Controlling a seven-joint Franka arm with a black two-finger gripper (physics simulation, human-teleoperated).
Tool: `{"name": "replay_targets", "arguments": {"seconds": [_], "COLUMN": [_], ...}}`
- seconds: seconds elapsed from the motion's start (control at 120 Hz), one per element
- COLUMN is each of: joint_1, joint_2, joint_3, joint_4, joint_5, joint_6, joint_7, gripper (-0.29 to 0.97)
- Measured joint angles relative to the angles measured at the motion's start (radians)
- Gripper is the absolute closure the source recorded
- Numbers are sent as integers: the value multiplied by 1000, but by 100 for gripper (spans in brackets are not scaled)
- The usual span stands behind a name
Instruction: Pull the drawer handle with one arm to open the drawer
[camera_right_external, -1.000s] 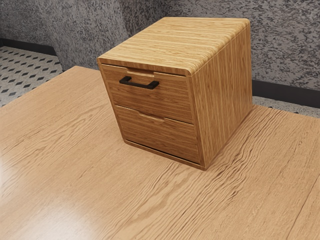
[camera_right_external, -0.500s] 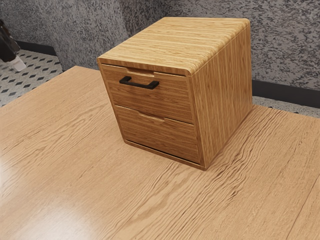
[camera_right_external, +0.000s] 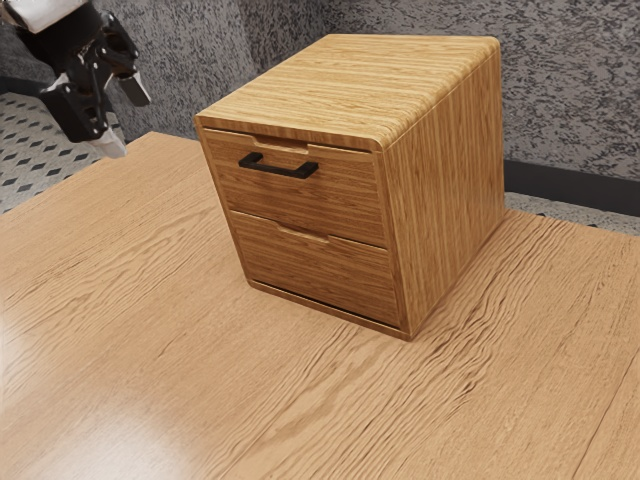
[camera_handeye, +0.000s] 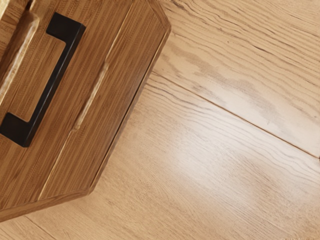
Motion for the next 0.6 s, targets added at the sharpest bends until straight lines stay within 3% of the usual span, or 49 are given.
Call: {"name": "replay_targets", "arguments": {"seconds": [0.358, 0.6], "joint_1": [17, -49], "joint_2": [16, 58], "joint_3": [-10, -43], "joint_4": [-58, -54], "joint_5": [-16, -19], "joint_6": [-1, 35], "joint_7": [135, 192], "gripper": [3, 3]}}
